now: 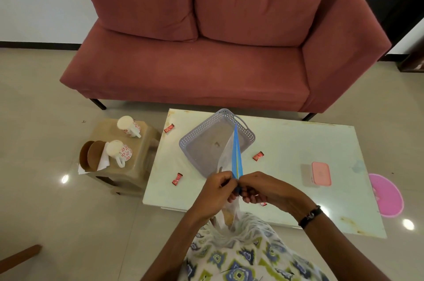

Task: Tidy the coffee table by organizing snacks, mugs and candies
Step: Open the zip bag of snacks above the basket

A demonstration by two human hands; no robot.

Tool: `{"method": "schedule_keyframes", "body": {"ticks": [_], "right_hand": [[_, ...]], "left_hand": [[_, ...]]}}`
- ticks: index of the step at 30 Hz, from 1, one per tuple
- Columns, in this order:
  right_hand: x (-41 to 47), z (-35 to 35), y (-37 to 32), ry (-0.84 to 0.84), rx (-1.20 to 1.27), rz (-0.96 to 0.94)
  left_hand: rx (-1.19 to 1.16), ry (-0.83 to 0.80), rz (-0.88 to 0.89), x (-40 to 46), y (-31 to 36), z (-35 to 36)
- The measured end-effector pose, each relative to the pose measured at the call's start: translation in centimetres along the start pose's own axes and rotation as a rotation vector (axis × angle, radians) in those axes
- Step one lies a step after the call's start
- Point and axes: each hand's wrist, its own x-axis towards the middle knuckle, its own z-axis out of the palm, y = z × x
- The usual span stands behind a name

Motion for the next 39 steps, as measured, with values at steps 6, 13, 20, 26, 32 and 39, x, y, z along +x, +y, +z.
{"method": "schedule_keyframes", "body": {"ticks": [6, 13, 20, 26, 32, 39], "right_hand": [[1.0, 1.1, 0.2, 0.148, 0.220, -0.187], [1.9, 3.0, 0.6, 0.372, 0.447, -0.323], [2.3, 3.5, 0.9, 0.410, 0.560, -0.376], [1.6, 1.4, -0.9, 0.397, 0.166, -0.264], [2.4, -0.2, -2.6, 0.362, -0.197, -0.354], [1.2, -0.1, -1.5, 0.263, -0.204, -0.385]], "left_hand": [[-0.246, 0.097, -0.033, 0.3, 0.6, 0.2], [-0.385, 0.230, 0.027, 0.7, 0.9, 1.2], [-0.491, 0.309, 0.021, 0.8, 0.9, 1.7], [-0.266, 0.221, 0.132, 0.5, 0.6, 1.1], [-0.285, 0.131, 0.035, 0.6, 1.5, 0.2], [-0.129, 0.020, -0.049, 1.6, 2.2, -1.1]]}}
